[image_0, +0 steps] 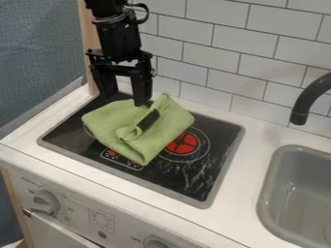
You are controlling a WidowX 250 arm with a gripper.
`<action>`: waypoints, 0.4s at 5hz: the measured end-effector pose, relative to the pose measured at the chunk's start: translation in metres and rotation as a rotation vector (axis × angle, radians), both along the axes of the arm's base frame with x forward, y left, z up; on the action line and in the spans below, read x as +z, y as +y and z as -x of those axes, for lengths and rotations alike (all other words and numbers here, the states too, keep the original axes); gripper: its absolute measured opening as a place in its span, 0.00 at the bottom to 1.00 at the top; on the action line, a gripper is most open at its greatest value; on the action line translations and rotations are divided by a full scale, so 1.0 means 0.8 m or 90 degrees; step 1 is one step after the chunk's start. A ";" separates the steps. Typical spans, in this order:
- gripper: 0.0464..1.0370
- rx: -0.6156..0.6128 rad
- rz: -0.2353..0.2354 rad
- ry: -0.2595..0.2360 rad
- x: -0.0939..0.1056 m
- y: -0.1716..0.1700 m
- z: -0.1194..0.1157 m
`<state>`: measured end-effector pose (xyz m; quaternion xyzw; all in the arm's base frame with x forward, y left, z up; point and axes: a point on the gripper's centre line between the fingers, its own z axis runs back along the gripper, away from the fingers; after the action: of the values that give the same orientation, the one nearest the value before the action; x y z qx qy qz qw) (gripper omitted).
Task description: Unfold the cloth from top right to bottom left
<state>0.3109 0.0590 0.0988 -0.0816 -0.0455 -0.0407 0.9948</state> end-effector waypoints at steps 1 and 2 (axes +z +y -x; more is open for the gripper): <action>0.96 0.002 0.005 0.018 -0.010 -0.003 0.002; 0.96 0.032 0.002 0.018 -0.014 -0.006 -0.002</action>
<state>0.3125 0.0544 0.0878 -0.0827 -0.0337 -0.0146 0.9959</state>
